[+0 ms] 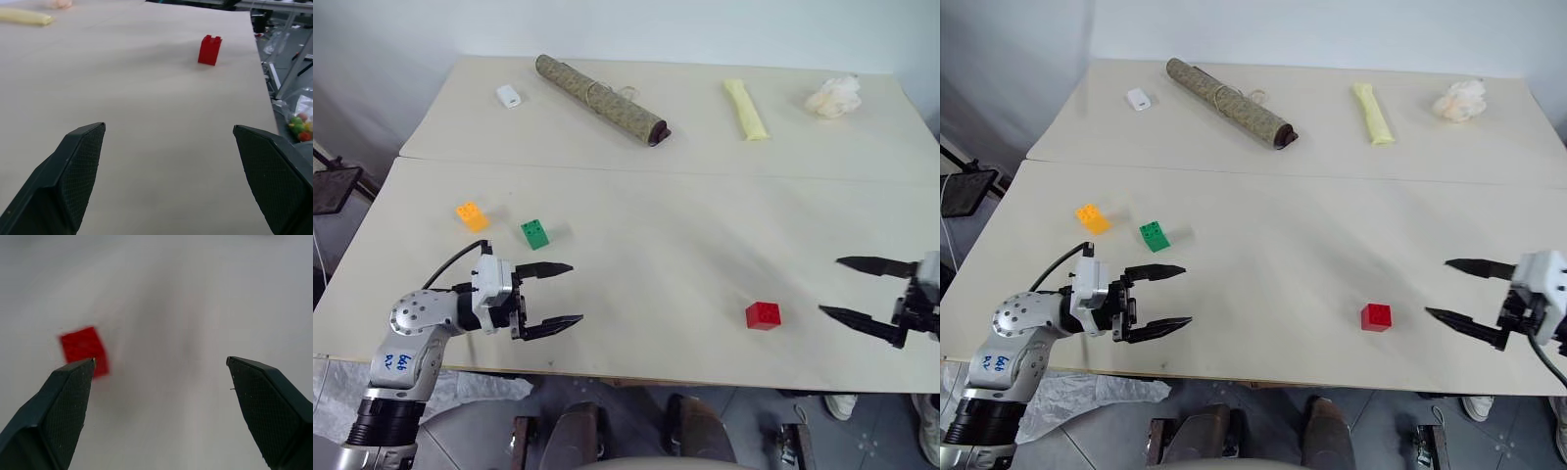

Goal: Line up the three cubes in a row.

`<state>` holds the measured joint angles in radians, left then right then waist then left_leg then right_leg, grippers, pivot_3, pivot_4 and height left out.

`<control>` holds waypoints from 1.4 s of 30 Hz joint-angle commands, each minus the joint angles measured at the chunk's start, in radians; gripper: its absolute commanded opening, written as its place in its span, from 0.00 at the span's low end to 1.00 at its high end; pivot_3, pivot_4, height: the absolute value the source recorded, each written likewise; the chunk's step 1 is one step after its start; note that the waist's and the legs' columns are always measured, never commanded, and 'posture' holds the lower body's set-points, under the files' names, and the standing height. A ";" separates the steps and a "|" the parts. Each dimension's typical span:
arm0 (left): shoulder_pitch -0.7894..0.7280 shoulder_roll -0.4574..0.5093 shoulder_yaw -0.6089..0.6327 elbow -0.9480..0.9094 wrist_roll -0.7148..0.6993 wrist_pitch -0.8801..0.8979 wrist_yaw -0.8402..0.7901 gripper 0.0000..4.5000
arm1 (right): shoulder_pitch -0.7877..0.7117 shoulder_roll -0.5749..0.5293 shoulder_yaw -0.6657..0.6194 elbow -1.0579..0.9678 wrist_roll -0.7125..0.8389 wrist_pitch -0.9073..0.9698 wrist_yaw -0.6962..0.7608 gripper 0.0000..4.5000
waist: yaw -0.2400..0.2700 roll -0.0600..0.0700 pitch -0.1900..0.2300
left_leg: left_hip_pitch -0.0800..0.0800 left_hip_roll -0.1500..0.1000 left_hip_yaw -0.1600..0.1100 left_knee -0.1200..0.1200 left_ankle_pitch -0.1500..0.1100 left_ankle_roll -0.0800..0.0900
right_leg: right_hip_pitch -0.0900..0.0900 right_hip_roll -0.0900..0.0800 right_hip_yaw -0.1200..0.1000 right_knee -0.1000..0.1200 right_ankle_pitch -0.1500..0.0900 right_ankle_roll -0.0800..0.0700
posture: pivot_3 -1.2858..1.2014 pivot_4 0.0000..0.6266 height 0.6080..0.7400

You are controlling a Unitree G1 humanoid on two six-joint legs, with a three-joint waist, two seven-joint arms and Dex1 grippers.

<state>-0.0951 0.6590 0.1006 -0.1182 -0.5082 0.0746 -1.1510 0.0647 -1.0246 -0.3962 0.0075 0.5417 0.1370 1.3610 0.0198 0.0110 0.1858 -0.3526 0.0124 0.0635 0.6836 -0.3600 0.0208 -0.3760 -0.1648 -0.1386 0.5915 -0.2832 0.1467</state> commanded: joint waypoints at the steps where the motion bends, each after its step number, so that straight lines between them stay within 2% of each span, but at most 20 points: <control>1: 0.034 0.006 0.014 -0.047 -0.001 -0.016 -0.002 0.99 | -0.038 -0.044 0.096 -0.107 -0.006 0.126 -0.009 1.00 | 0.002 0.000 0.000 | 0.000 0.000 0.000 0.000 0.000 0.000 | 0.000 0.000 0.000 0.000 0.000 0.000 | 0.52 0.24 1.00; 11: 0.072 -0.022 0.000 -0.087 0.014 -0.031 0.034 0.99 | -0.163 -0.039 0.293 -0.044 -0.150 0.086 0.030 1.00 | 0.004 0.000 0.000 | -0.001 -0.001 0.001 0.001 -0.002 0.000 | 0.000 0.001 0.000 -0.001 0.000 0.000 | 0.52 0.24 1.00; 15: 0.074 -0.023 0.000 -0.090 0.014 -0.032 0.040 0.99 | -0.178 -0.025 0.321 -0.021 -0.169 0.075 0.038 1.00 | 0.004 0.000 0.000 | -0.001 -0.002 0.001 0.001 -0.002 0.000 | 0.000 0.001 0.000 -0.001 0.000 0.000 | 0.52 0.24 1.00; 19: 0.066 -0.023 0.001 -0.088 0.017 -0.036 0.041 1.00 | -0.199 0.016 0.342 -0.027 -0.159 0.074 0.025 0.81 | 0.003 0.000 0.000 | -0.001 -0.002 0.001 0.001 -0.002 0.000 | 0.000 0.002 0.000 -0.001 0.000 0.000 | 0.52 0.24 1.00; 25: 0.055 -0.042 0.010 -0.098 -0.003 -0.044 0.047 1.00 | -0.289 0.052 0.360 0.000 -0.149 0.097 0.030 0.35 | 0.001 0.000 0.000 | 0.000 -0.002 0.001 0.001 -0.002 0.000 | 0.000 0.002 0.000 -0.001 0.000 0.000 | 0.52 0.24 1.00; 30: 0.053 -0.064 0.018 -0.117 -0.022 -0.029 0.065 1.00 | -0.500 0.105 0.419 0.110 -0.178 0.119 0.046 0.33 | -0.006 -0.001 0.001 | -0.001 -0.001 0.002 0.002 -0.002 0.000 | -0.001 0.002 0.001 -0.001 0.000 0.000 | 0.52 0.24 1.00; 34: 0.046 -0.065 0.022 -0.092 0.002 -0.033 0.088 1.00 | -0.819 0.255 0.555 0.421 -0.315 0.033 0.055 0.33 | -0.029 -0.001 0.001 | 0.000 -0.002 0.003 0.002 -0.002 0.000 | -0.001 0.003 0.002 -0.001 0.000 0.000 | 0.52 0.24 1.00; 42: 0.047 -0.065 0.046 -0.088 0.015 -0.052 0.122 1.00 | -1.050 0.414 0.614 0.832 -0.449 -0.158 0.054 0.33 | -0.027 -0.001 0.001 | -0.006 -0.001 0.003 0.001 -0.003 0.000 | -0.004 0.003 -0.003 -0.002 0.000 -0.001 | 0.52 0.24 1.00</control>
<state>-0.0591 0.5917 0.1216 -0.1823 -0.4886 0.0398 -1.0366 -0.9544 -0.6041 0.2320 0.8115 0.1013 0.0150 1.4128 -0.0073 0.0099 0.1866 -0.3585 0.0109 0.0660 0.6847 -0.3627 0.0209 -0.3799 -0.1616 -0.1414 0.5896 -0.2834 0.1462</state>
